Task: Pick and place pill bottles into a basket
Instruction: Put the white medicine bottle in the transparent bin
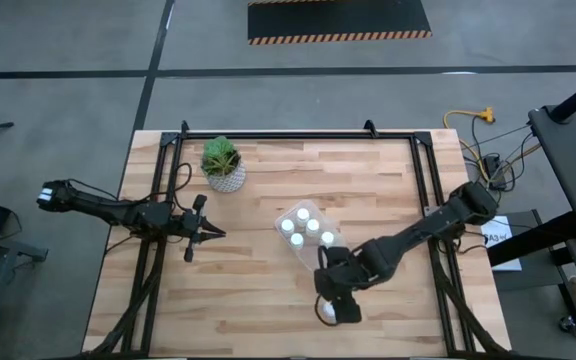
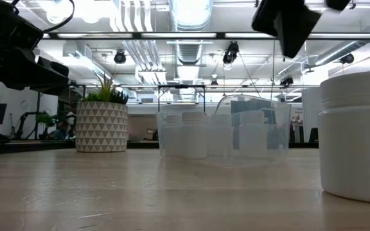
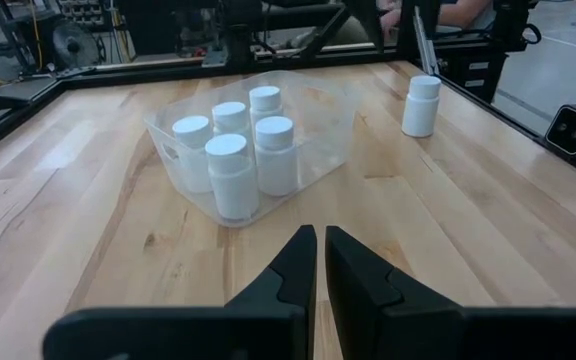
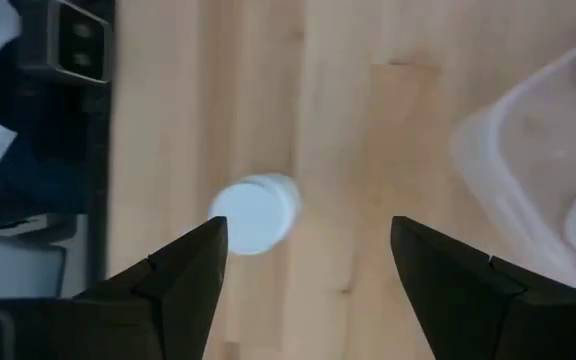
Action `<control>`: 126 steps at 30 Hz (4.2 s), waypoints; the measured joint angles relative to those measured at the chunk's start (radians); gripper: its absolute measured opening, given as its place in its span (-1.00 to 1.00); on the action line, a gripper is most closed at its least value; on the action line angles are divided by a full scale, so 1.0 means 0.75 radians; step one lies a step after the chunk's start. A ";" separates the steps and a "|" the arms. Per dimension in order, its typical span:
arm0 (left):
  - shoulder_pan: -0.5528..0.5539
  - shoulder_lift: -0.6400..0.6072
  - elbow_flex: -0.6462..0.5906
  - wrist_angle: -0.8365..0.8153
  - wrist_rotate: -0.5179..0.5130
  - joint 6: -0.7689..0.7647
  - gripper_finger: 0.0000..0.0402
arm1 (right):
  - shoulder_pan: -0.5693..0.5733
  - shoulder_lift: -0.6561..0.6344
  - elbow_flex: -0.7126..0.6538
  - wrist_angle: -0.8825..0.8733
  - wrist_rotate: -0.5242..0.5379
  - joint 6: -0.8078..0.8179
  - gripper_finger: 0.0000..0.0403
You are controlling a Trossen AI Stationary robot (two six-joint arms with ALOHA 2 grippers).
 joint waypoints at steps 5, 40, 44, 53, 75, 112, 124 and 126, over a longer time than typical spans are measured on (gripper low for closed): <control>0.000 -0.003 0.000 0.001 0.000 -0.001 -0.96 | 0.044 0.000 0.000 0.027 0.027 0.081 0.38; 0.001 -0.004 0.000 0.001 -0.001 -0.040 -0.96 | 0.121 0.179 -0.001 0.049 0.048 0.050 0.46; 0.000 -0.002 0.000 0.002 -0.001 -0.039 -0.96 | 0.121 0.206 -0.001 0.050 0.032 0.024 0.48; 0.000 -0.001 0.000 0.002 -0.001 -0.039 -0.96 | 0.120 0.209 -0.001 0.066 0.028 0.025 0.45; 0.001 0.000 0.000 0.001 -0.001 -0.038 -0.96 | 0.120 0.209 -0.001 0.131 0.035 0.031 0.27; 0.001 0.007 0.000 0.000 0.000 -0.036 -0.96 | -0.129 0.127 0.539 -0.421 0.283 -0.293 -0.30; 0.000 0.055 -0.002 0.002 0.000 -0.035 -0.96 | -0.313 0.128 0.422 -0.368 0.255 -0.441 -0.30; 0.001 0.065 -0.002 0.002 0.000 -0.035 -0.96 | -0.322 0.128 0.389 -0.340 0.211 -0.459 -0.30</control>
